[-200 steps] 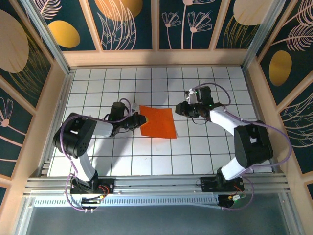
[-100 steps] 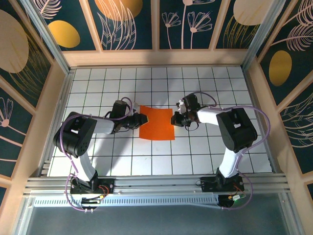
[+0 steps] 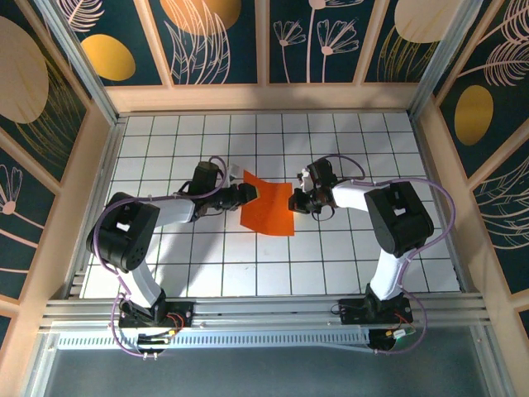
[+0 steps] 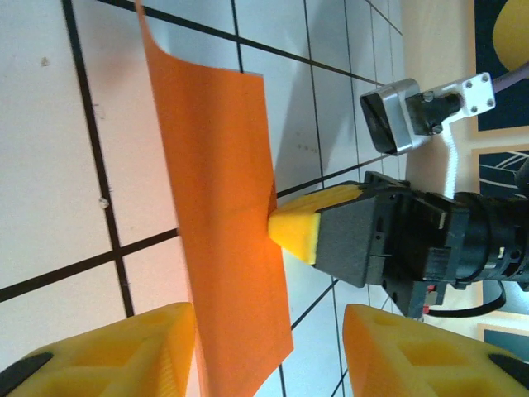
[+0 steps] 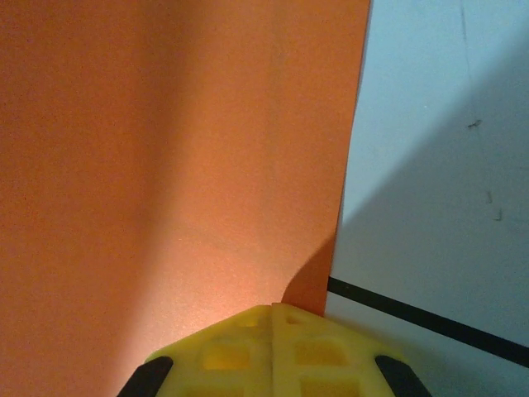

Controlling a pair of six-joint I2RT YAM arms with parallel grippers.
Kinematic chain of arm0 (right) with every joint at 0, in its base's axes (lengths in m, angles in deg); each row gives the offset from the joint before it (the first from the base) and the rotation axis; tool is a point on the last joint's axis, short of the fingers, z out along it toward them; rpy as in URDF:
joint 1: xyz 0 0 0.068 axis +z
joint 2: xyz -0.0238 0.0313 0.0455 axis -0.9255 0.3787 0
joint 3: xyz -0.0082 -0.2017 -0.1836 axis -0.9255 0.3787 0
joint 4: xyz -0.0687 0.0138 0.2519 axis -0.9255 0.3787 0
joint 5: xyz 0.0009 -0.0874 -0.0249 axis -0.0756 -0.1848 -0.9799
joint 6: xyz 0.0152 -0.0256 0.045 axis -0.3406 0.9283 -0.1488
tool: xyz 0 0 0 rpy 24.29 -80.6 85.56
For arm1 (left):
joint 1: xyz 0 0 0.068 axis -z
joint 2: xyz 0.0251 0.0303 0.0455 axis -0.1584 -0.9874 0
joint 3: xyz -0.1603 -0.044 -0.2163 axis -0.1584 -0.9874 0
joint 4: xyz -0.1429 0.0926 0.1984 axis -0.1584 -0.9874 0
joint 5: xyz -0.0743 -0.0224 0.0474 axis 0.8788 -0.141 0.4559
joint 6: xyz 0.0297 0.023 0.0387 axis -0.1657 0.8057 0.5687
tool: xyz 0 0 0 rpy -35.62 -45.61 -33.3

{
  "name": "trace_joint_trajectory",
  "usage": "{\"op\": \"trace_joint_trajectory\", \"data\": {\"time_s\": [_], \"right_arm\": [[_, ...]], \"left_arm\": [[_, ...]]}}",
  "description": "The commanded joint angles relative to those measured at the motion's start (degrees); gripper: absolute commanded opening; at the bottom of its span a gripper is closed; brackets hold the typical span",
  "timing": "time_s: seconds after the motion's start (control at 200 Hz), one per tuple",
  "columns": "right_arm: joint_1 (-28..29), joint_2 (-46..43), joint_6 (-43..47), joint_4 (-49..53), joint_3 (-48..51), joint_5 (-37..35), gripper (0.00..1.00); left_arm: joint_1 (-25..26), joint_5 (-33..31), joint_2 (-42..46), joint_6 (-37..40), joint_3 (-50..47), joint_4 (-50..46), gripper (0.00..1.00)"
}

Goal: Fold a paper plane with a square sheet of paper (fold left side to right side)
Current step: First fold in half a square sheet of paper at the center of the table.

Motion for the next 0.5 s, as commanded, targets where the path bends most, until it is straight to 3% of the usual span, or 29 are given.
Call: {"op": "trace_joint_trajectory", "data": {"time_s": [0.0, 0.495], "right_arm": [[0.5, 2.2, 0.6, 1.7, 0.4, -4.7, 0.0], [0.5, 1.0, -0.2, -1.5, 1.5, -2.6, 0.03]], "left_arm": [[0.8, 0.8, 1.2, 1.0, 2.1, -2.4, 0.52], [4.2, 1.6, -3.3, -0.7, 6.4, 0.6, 0.62]]}}
